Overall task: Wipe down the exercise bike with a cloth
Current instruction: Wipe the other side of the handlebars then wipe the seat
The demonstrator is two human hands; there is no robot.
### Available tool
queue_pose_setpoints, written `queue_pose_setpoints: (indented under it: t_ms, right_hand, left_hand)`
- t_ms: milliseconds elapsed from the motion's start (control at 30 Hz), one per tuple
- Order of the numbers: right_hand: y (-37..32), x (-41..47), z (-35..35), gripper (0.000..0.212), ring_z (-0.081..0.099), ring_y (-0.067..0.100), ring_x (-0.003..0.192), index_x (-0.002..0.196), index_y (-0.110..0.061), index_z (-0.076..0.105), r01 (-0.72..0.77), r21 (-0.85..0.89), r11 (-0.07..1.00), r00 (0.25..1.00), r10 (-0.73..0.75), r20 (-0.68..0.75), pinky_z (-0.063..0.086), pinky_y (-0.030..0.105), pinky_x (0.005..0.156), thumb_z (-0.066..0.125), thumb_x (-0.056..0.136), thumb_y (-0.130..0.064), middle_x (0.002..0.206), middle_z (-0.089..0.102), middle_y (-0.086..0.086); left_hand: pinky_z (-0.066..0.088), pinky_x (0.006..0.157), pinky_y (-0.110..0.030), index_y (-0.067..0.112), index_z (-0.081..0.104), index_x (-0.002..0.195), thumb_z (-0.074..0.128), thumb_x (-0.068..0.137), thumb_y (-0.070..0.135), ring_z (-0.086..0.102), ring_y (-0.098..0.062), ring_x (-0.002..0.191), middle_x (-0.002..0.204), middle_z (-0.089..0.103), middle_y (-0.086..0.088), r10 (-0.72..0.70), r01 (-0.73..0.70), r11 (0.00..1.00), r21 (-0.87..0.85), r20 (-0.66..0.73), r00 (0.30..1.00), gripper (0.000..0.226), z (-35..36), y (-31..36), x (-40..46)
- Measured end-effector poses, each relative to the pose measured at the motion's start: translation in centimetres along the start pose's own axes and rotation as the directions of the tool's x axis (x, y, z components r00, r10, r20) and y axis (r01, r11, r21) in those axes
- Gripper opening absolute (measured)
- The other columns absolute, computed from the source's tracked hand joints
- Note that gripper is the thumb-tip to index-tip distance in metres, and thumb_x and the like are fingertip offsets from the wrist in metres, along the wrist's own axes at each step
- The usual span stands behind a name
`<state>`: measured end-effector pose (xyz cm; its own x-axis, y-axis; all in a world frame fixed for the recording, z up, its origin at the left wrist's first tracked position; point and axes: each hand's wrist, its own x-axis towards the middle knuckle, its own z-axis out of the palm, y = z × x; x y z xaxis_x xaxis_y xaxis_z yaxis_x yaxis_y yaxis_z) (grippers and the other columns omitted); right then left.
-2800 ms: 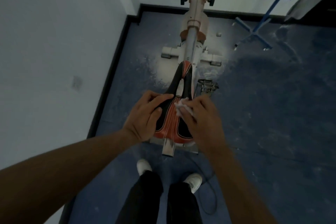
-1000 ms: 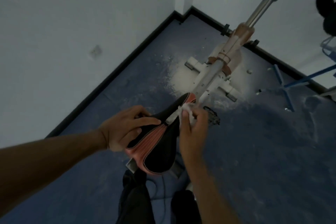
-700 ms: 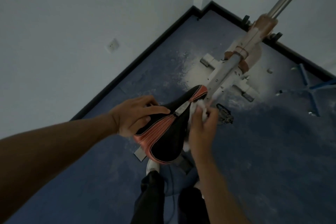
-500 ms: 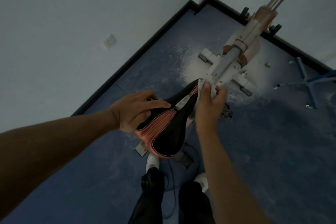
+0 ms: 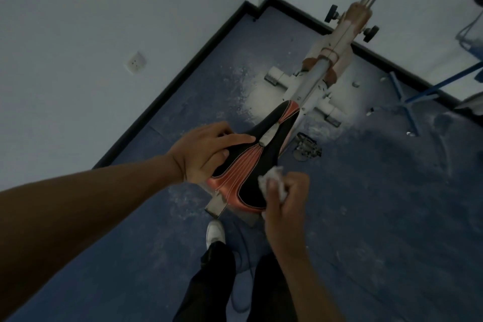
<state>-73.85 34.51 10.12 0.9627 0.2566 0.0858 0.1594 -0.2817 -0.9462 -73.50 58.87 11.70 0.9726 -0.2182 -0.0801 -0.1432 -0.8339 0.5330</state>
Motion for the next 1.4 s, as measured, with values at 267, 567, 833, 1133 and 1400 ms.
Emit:
queue_pose_setpoints:
  t_ms: [267,567,833,1133,1400]
  right_hand:
    - [-1.9,-4.3,3.1,0.007,0.050,0.015,0.089,0.099,-0.018,0.045,-0.025,-0.100,0.995,0.984,0.006,-0.177,0.046,0.029,0.078,0.049,0.101,-0.024,0.102,0.044,0.002]
    - [-6.9,-3.3,1.8,0.022,0.064,0.009,0.082,0.094,-0.021,0.062,-0.177,-0.098,0.979,0.972,0.159,-0.173,0.052,0.017,0.069,0.081,0.085,-0.026,0.092,0.064,-0.009]
    - [-8.0,-2.6,2.0,0.019,0.067,0.005,0.081,0.093,-0.019,0.064,-0.171,-0.016,0.985,0.985,0.171,0.032,0.052,0.014,0.068,0.056,0.102,-0.034,0.086,0.069,-0.009]
    - [-3.3,2.0,1.6,0.042,0.034,0.013,0.140,0.134,-0.014,0.054,0.037,-0.353,0.935,0.994,0.000,0.105,0.017,0.005,0.111,0.038,0.104,-0.039,0.152,0.035,0.004]
    - [-1.6,2.4,2.3,0.045,0.015,-0.001,0.150,0.147,-0.022,0.044,-0.015,-0.263,0.965,0.985,0.059,0.160,0.026,0.028,0.116,0.035,0.107,-0.039,0.164,0.013,-0.015]
  left_hand:
    - [0.044,0.086,-0.032,0.037,0.040,0.150,0.028,0.099,0.033,0.052,-0.015,0.104,0.123,0.055,-0.004,-0.032,0.030,0.999,-0.026,-0.088,0.996,0.052,0.3,0.6,-0.8]
    - [0.044,0.095,-0.042,0.012,0.053,0.124,0.050,0.096,0.034,0.051,-0.025,0.113,0.123,0.054,-0.014,-0.094,0.046,0.993,-0.111,-0.490,0.867,0.036,2.2,5.3,-6.5]
    - [0.047,0.092,-0.036,0.015,0.049,0.136,0.068,0.091,0.026,0.051,-0.019,0.109,0.124,0.053,-0.006,-0.110,0.051,0.990,-0.135,-0.473,0.874,0.050,6.8,7.2,-9.0]
    - [0.041,0.081,-0.030,0.029,0.062,0.124,0.061,0.089,0.021,0.047,-0.020,0.096,0.109,0.046,-0.001,-0.170,0.106,0.985,-0.139,-0.612,0.773,0.036,6.3,5.5,-7.5]
    - [0.037,0.086,-0.003,0.028,0.063,0.118,0.055,0.101,0.008,0.048,0.006,0.098,0.109,0.051,0.003,-0.645,0.322,0.745,-0.585,-0.507,0.572,0.028,3.3,3.3,-4.5]
